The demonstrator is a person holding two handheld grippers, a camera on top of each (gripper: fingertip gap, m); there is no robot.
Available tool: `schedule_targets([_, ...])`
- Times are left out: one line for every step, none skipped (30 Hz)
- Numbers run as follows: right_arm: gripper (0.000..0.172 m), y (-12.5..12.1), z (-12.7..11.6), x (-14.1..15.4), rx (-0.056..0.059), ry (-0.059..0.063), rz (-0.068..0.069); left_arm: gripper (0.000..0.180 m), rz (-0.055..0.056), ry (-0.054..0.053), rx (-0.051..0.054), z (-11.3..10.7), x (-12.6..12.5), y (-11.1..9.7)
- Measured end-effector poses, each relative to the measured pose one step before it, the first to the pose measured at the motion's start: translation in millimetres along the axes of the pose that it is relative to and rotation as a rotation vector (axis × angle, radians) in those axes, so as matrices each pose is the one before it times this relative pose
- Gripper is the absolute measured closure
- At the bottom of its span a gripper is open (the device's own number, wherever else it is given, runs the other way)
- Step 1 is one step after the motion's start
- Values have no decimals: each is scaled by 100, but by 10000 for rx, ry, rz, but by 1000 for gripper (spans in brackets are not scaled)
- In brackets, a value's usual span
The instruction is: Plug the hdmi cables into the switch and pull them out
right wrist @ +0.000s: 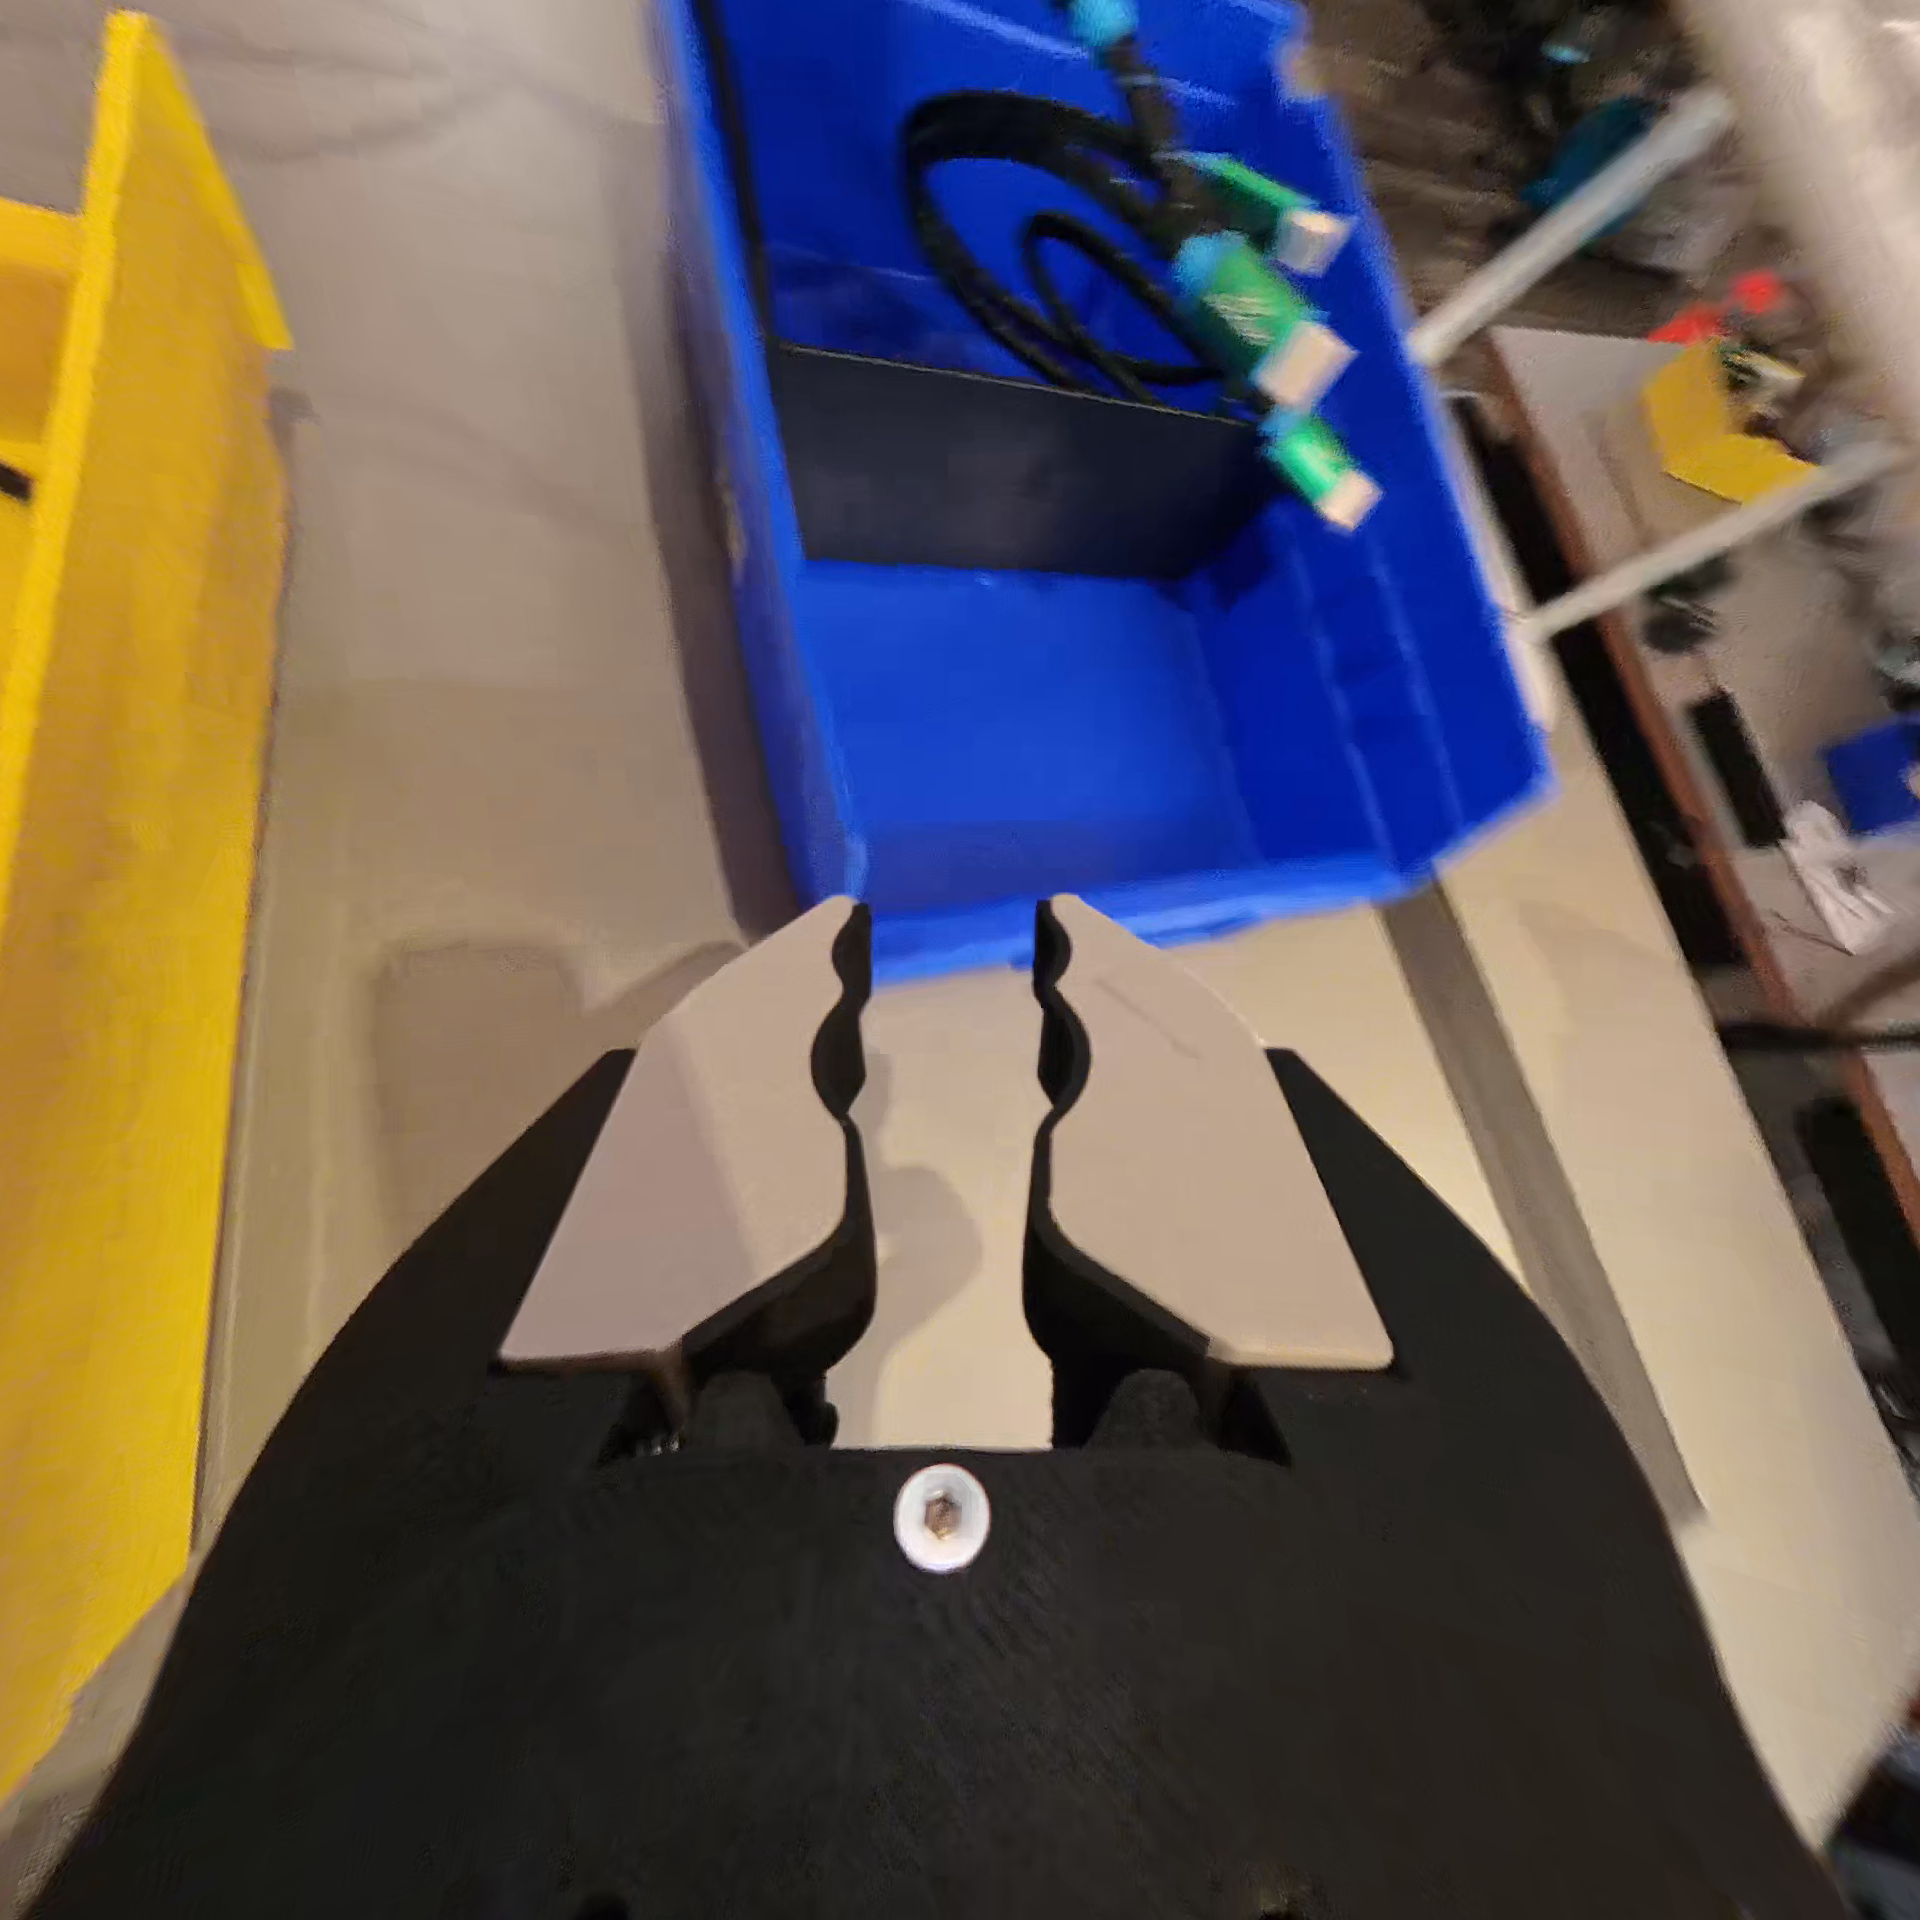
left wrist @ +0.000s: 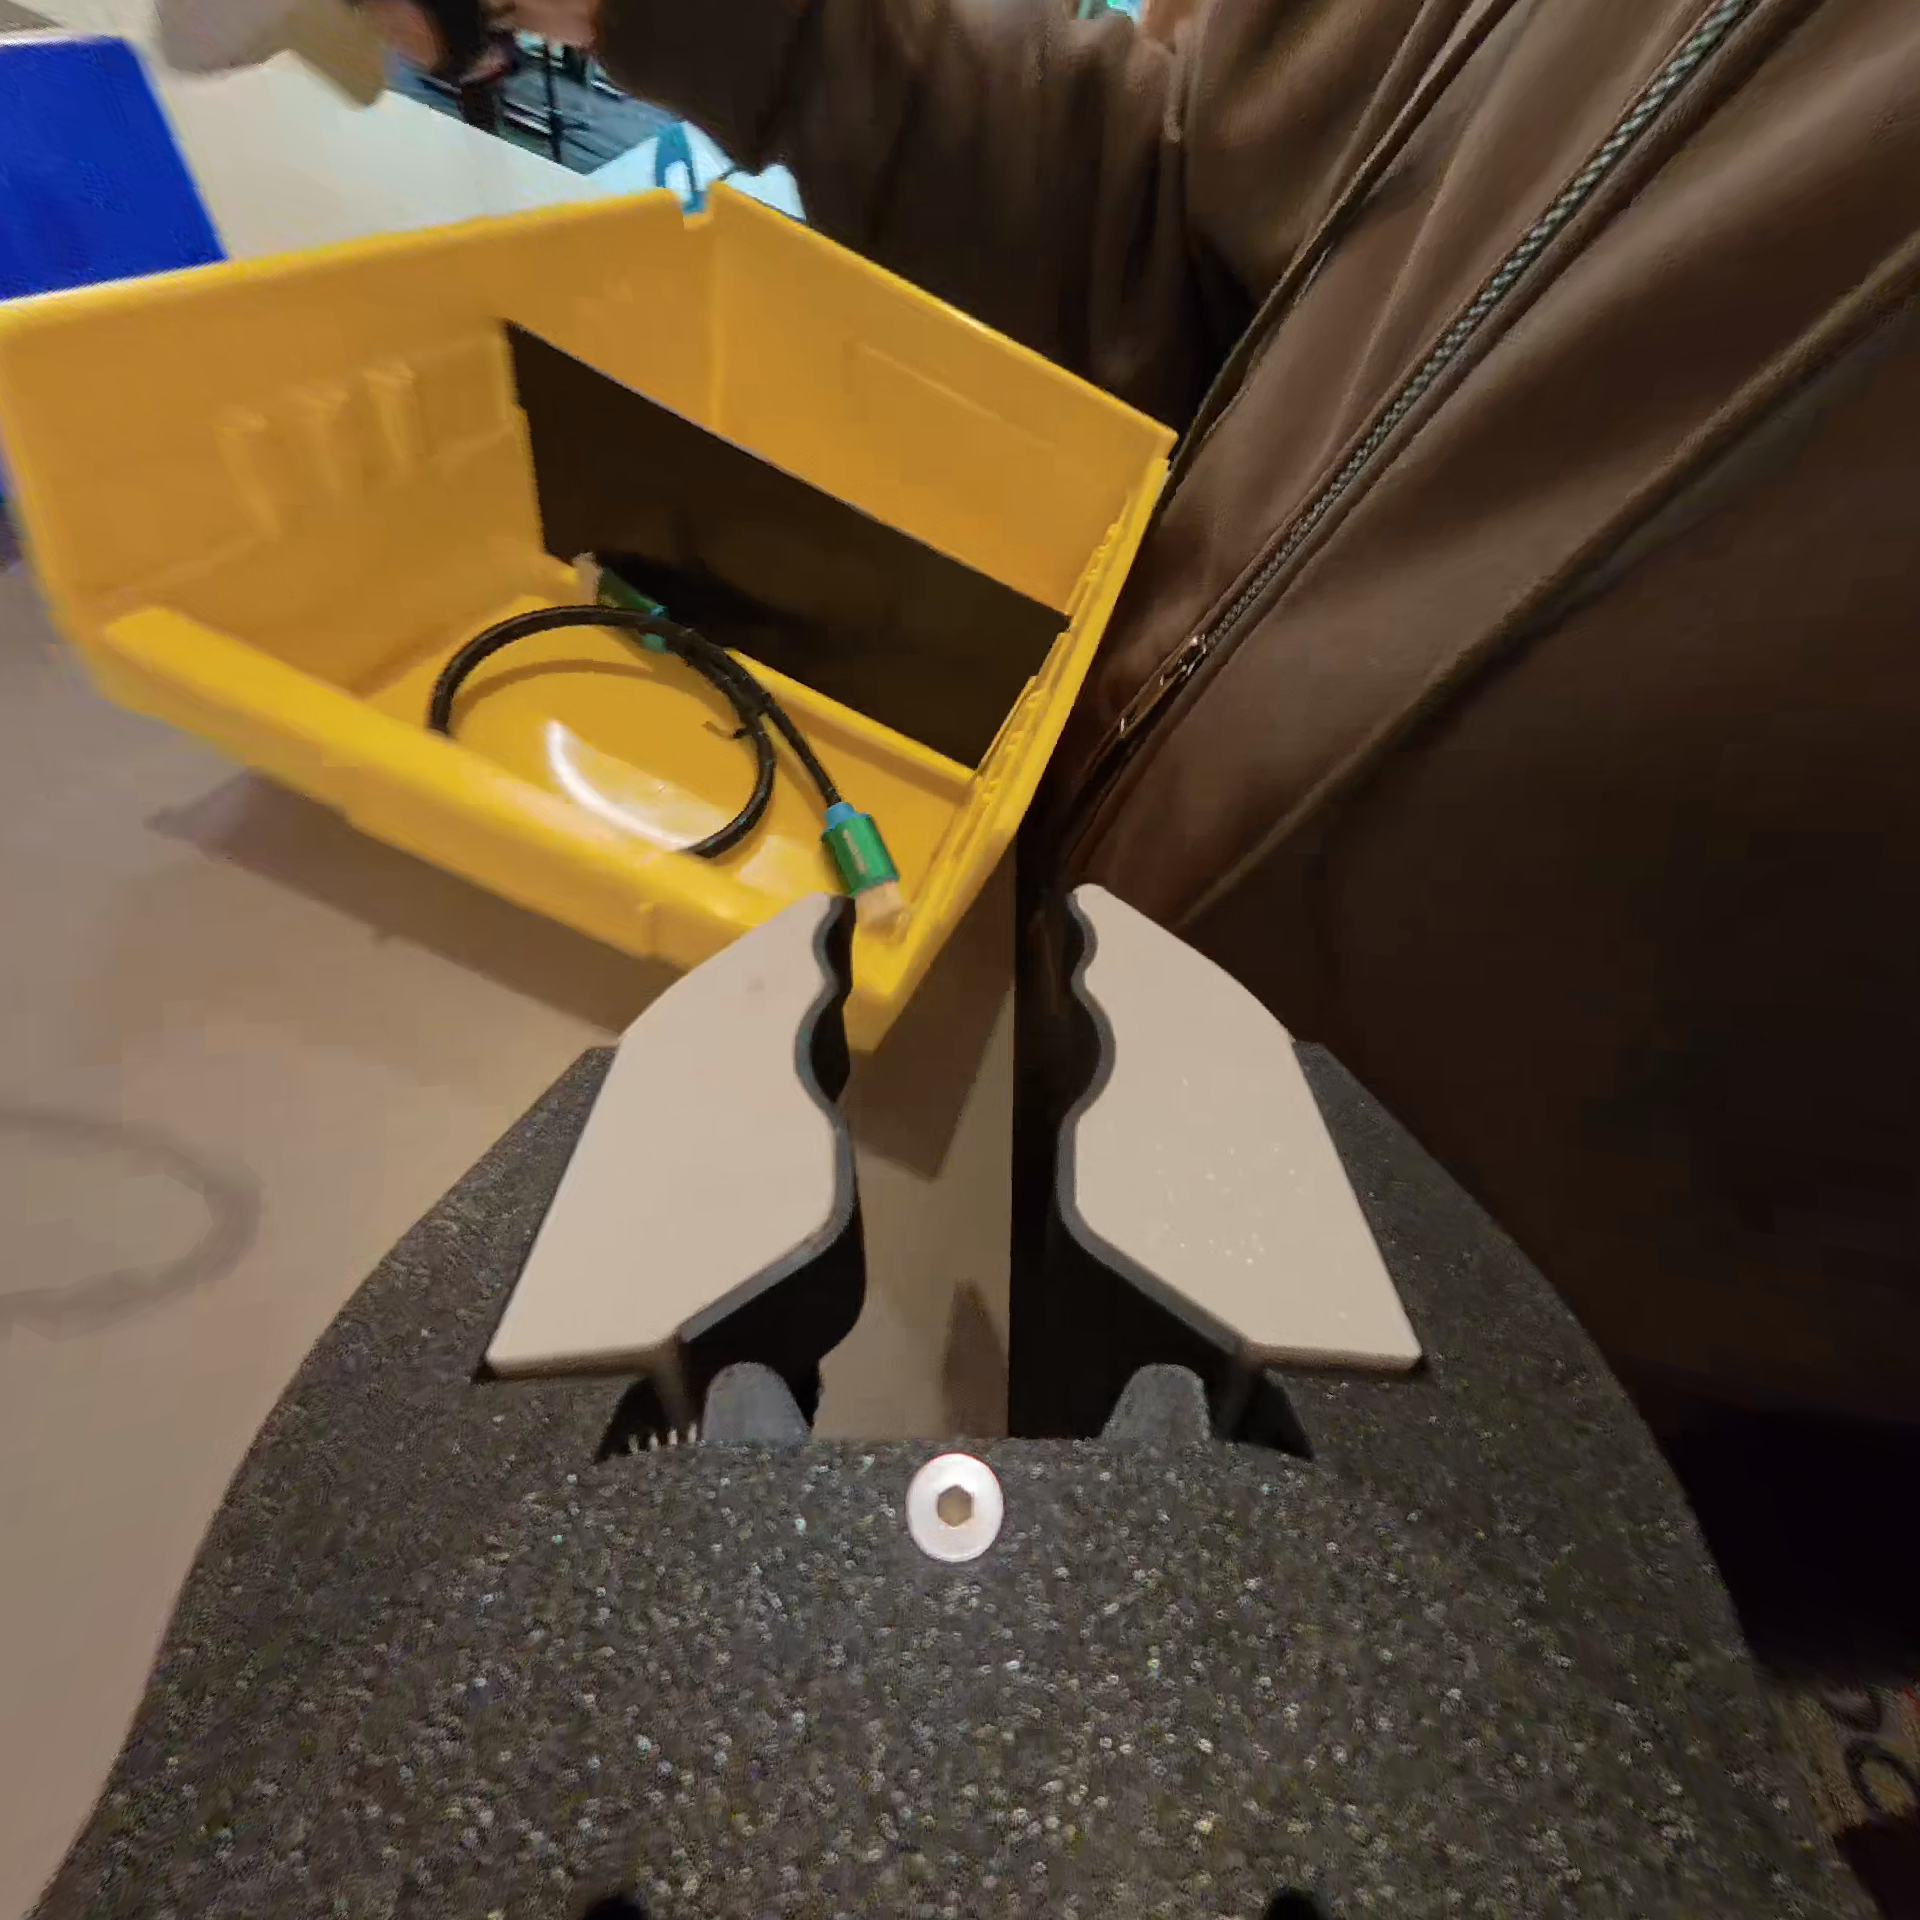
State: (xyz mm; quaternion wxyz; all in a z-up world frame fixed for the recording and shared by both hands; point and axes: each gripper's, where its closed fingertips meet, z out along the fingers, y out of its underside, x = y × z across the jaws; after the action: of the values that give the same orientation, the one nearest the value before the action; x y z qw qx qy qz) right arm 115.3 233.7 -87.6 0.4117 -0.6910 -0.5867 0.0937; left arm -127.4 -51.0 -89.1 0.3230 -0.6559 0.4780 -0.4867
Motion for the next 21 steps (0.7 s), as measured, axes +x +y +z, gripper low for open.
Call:
schedule_targets([143,468,-1618,1071,40,550,283,142,-134,-323,30,-1584,-703,180])
schedule_targets([143,550,-1702,905,34,453,318,143,-181,-488,83,-1678,-1114,145])
schedule_targets([143,599,-1725,671,38,349,344,143,-292,-510,158,-1661,-1404,23])
schedule_targets([144,647,-1677,534,33,328,344,143,-396,-436,238,-1515,-1487,-203])
schedule_targets([144,800,-1629,504,-84,376,362,143,-384,-339,241,-1274,-1453,-428])
schedule_targets([143,898,-1582,306,-196,305,452,143,-278,-438,167,-1001,-1640,-563])
schedule_targets([143,788,-1517,-141,-181,85,602,143,-218,-621,127,-725,-2002,-738])
schedule_targets([143,637,-1413,-657,-117,-129,724,143,-236,-644,112,-414,-2152,-964])
schedule_targets([143,671,-1247,-1013,-160,-225,755,142,-307,-622,146,-98,-2200,-1213])
schedule_targets([140,933,-1011,-1161,-307,-190,715,140,-421,-589,180,214,-2241,-1443])
schedule_targets([137,1324,-754,-1008,-503,-19,758,134,-510,-421,247,533,-2004,-1707])
schedule_targets([131,1626,-519,-655,-626,190,972,134,-634,-281,173,821,-1781,-1727])
schedule_targets([123,1570,-288,-746,-506,37,1036,130,-653,-164,45,1046,-1599,-1752])
schedule_targets([115,1328,-186,-1237,-258,-341,841,124,-497,12,28,1237,-1195,-1820])
schedule_targets([107,1078,-87,-1395,-42,-477,663,122,-415,30,-83,1390,-1007,-1725])
schedule_targets([99,933,63,-1231,20,-388,514,119,-376,-88,-307,1570,-879,-1446])
schedule_targets([94,947,223,-1087,-67,-288,313,117,-67,47,-474,1746,-298,-1221])
schedule_targets([90,912,349,-814,-155,-111,126,117,97,62,-561,1834,-62,-1025])
schedule_targets([87,736,423,-510,-167,53,-19,115,69,-87,-535,1823,-187,-990])
schedule_targets([85,597,448,-363,-185,95,-78,114,66,-122,-449,1785,-144,-966])
schedule_targets([83,392,446,-248,-156,75,-74,114,53,-65,-459,1730,3,-802])
